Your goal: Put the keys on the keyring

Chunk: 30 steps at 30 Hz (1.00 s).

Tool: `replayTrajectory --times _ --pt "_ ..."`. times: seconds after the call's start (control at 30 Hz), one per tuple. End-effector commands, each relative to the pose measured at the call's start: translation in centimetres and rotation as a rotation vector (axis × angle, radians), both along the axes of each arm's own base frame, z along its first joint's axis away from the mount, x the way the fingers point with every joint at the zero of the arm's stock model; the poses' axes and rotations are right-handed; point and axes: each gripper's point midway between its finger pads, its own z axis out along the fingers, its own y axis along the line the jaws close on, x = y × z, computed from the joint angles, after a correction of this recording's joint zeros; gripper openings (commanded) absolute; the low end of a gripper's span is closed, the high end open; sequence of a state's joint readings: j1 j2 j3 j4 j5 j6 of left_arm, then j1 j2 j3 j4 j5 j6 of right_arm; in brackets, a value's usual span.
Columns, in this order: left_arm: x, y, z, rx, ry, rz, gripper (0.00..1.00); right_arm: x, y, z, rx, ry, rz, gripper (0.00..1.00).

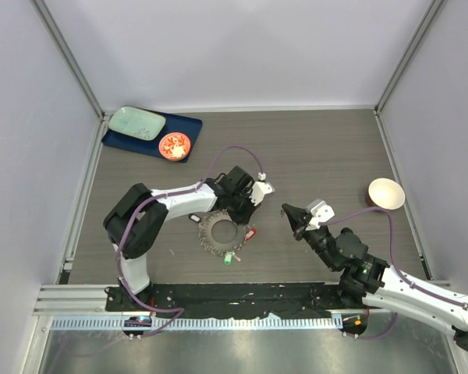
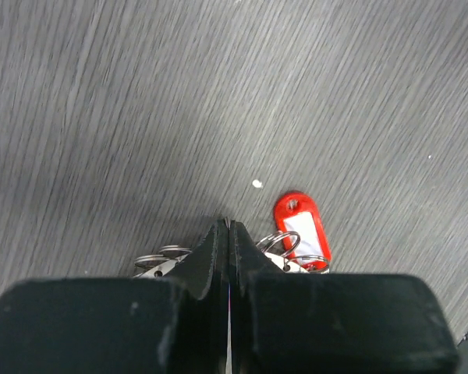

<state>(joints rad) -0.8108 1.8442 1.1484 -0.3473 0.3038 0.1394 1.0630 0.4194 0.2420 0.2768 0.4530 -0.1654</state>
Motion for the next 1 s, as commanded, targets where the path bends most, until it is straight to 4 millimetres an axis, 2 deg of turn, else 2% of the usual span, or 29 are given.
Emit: replayTrajectory --times 0.0,0.13,0.2,0.4,0.47,0.97 --pt "1.0 -2.4 0.9 -0.058 -0.073 -0.032 0.02 0.5 -0.3 1.1 0.052 -0.007 -0.041 0.01" --pt "0.8 -2.2 0.3 -0.018 -0.093 -0.008 0.05 0.5 -0.3 1.1 0.052 -0.006 -0.042 0.01" --pt "0.9 -2.1 0.4 -0.011 -0.100 0.017 0.13 0.5 -0.2 1.0 0.050 -0.004 -0.037 0.01" --pt "1.0 -2.2 2.1 -0.026 -0.129 0.062 0.26 0.4 -0.2 1.1 0.046 -0.003 -0.037 0.01" --pt "1.2 -2.3 2.7 -0.035 -0.139 0.079 0.27 0.4 -0.3 1.2 0.047 -0.004 -0.036 0.01" --pt "1.1 -1.6 2.8 0.022 -0.123 0.174 0.26 0.2 -0.2 1.2 0.054 0.002 -0.023 0.01"
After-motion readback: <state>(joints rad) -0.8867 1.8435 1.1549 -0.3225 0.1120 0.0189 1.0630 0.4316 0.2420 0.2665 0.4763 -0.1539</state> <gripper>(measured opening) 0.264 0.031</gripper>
